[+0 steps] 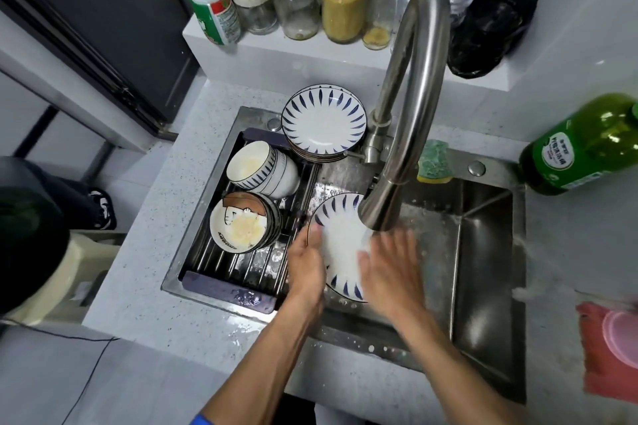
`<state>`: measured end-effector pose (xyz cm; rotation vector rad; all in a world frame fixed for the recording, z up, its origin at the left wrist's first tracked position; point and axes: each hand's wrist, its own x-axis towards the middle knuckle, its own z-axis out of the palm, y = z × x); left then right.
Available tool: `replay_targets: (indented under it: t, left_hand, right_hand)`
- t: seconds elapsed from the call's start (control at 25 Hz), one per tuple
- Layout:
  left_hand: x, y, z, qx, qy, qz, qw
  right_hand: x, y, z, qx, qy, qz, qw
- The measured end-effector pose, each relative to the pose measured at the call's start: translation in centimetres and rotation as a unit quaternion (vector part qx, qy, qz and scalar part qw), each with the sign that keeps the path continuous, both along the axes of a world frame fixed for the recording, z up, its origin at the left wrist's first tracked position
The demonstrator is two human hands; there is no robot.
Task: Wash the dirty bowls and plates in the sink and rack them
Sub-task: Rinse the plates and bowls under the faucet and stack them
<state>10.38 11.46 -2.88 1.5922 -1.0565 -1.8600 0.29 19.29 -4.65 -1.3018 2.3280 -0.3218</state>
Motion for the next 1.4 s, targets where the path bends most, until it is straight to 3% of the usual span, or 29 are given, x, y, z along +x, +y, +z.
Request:
replay_targets:
  t: [0.08, 0.16, 0.28, 0.36, 0.44, 0.52, 0.6, 0.64, 0.68, 0.72, 0.76, 0.84, 0.92, 0.96, 1.0, 1.04, 1.12, 1.16, 1.2, 1.28, 1.32, 1.4]
  left_hand:
    - [0.0, 0.4, 1.0, -0.018, -0.005, -0.04, 0.999]
    - [-0.2, 0.2, 0.6, -0.038, -0.011, -0.031, 0.999]
    - [-0.4, -0.1, -0.1, -0.036, -0.052, 0.043, 0.997]
    - [-0.8, 0.8, -0.6, 0.012, -0.052, 0.059, 0.997]
    - [-0.4, 1.2, -1.6, 0.083, -0.028, 0.107, 0.99]
    - [0.0, 0.2, -1.6, 0.14, -0.028, 0.053, 0.988]
    - [0.1, -0.9, -1.8, 0.173, -0.033, -0.015, 0.984]
    - [0.2, -0.8, -2.0, 0.181, -0.007, 0.011, 0.983]
    - [0.2, -0.4, -2.2, 0.203, 0.03, 0.05, 0.978]
    - [-0.1, 0.1, -1.8, 0.224, 0.038, 0.058, 0.972]
    - [-0.4, 0.8, -2.0, 0.221, -0.01, 0.047, 0.974]
    - [-1.7, 0.6, -2.9, 0.098, -0.164, -0.058, 0.98]
    - [-3.8, -0.8, -1.5, -0.118, -0.284, -0.223, 0.925]
    - [-5.0, -1.6, -0.5, -0.172, -0.269, -0.265, 0.91]
    - [-6.0, -2.4, 0.6, -0.193, -0.245, -0.304, 0.9]
    - [-6.5, -2.9, 1.7, -0.185, -0.239, -0.31, 0.901]
    - [-5.2, -4.5, 1.0, -0.179, -0.315, -0.321, 0.875]
    - [-3.7, -4.3, 0.4, -0.136, -0.315, -0.305, 0.888]
    - [-2.0, -3.5, 0.3, -0.074, -0.258, -0.264, 0.926]
    - [0.3, -1.2, 0.3, -0.045, -0.169, -0.168, 0.97]
    - [0.8, -0.5, 0.3, -0.089, -0.173, -0.124, 0.973]
    - [1.8, 0.1, 1.0, -0.214, -0.238, -0.063, 0.945]
  right_hand:
    - [0.6, -1.0, 0.8, 0.024, -0.085, 0.11, 0.99]
    - [-0.1, -1.9, 1.6, 0.021, -0.113, 0.086, 0.99]
    - [0.9, -1.4, 0.9, -0.003, -0.025, 0.067, 0.997]
    - [0.6, -1.5, -0.5, -0.06, 0.026, -0.074, 0.995]
    - [-0.8, -1.4, -1.2, -0.108, -0.085, -0.305, 0.942]
    - [-2.3, -1.3, -2.1, -0.15, -0.249, -0.467, 0.835]
    - [-1.9, -1.1, -3.1, -0.184, -0.325, -0.53, 0.762]
    - [-1.1, -1.0, -2.6, -0.203, -0.36, -0.542, 0.731]
    - [-1.2, -1.0, -2.5, -0.215, -0.352, -0.53, 0.741]
    - [-1.8, -1.0, -1.7, -0.212, -0.305, -0.49, 0.789]
    - [-2.3, -0.9, -0.7, -0.185, -0.243, -0.428, 0.851]
    - [-3.0, -0.8, 1.5, -0.147, -0.144, -0.333, 0.92]
    - [-3.0, 0.0, 2.1, -0.134, -0.118, -0.326, 0.928]
    - [-2.8, 0.1, 1.4, -0.143, -0.143, -0.35, 0.915]
    - [-2.3, 0.4, 0.6, -0.154, -0.192, -0.387, 0.889]
    - [-1.9, 0.8, -0.4, -0.188, -0.26, -0.438, 0.839]
    - [-1.2, 0.7, -1.7, -0.259, -0.401, -0.554, 0.682]
    - [-0.9, 0.6, -2.6, -0.27, -0.454, -0.593, 0.608]
    - [-0.3, 0.3, -3.0, -0.26, -0.505, -0.61, 0.553]
    - [1.3, -1.0, -3.9, -0.222, -0.603, -0.58, 0.5]
    - [1.6, -1.8, -3.8, -0.2, -0.635, -0.561, 0.492]
    - [1.5, -3.3, -3.6, -0.163, -0.668, -0.525, 0.502]
